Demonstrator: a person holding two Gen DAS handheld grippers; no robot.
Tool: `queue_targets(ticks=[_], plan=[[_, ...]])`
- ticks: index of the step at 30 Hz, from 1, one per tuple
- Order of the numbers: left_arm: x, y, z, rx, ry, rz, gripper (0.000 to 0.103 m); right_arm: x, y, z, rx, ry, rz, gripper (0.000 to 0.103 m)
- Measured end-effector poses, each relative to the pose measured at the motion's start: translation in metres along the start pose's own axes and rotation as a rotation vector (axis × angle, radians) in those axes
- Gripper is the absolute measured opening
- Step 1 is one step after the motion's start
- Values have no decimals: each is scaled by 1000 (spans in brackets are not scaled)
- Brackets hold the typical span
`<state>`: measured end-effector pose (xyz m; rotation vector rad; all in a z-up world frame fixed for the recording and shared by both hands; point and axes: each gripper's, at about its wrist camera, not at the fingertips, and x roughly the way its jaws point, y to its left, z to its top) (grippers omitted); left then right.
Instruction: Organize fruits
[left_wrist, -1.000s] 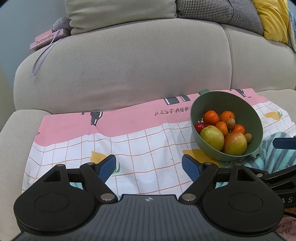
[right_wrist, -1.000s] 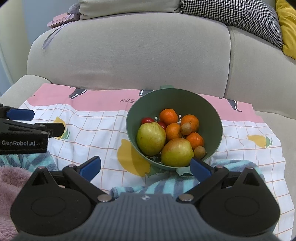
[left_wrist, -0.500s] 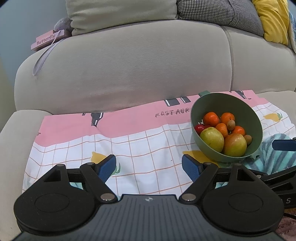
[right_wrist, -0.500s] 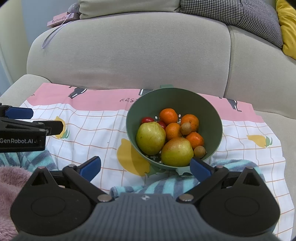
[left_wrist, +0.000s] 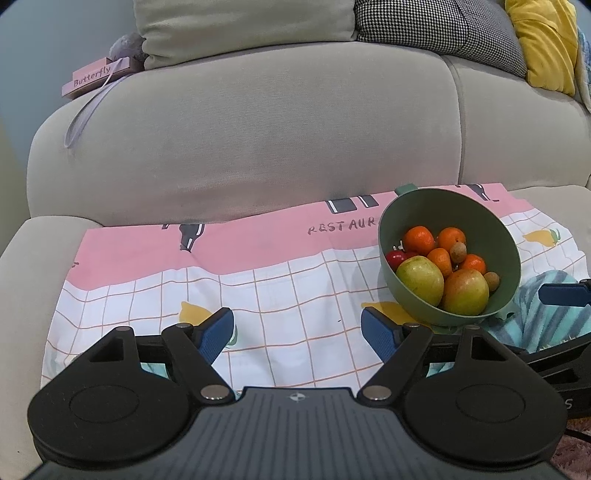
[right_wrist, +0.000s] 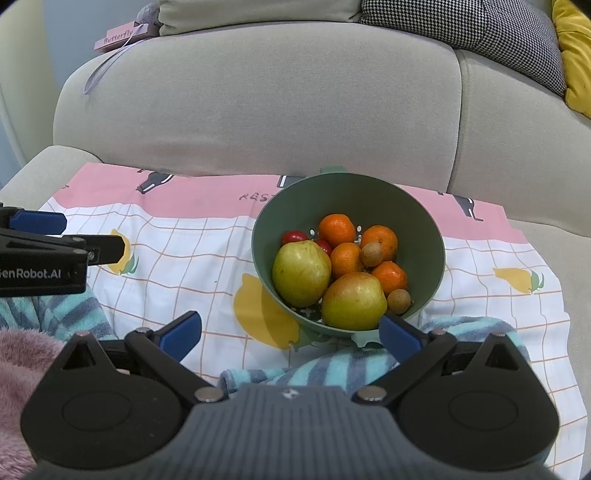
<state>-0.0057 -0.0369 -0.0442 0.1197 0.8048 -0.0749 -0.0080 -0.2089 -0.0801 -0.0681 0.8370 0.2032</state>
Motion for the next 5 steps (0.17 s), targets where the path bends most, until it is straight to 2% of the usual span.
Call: queue_targets(ticks=[5], plan=[[-1,-1,0,2,-9,3,92,0,0,0,0,0,0,99]])
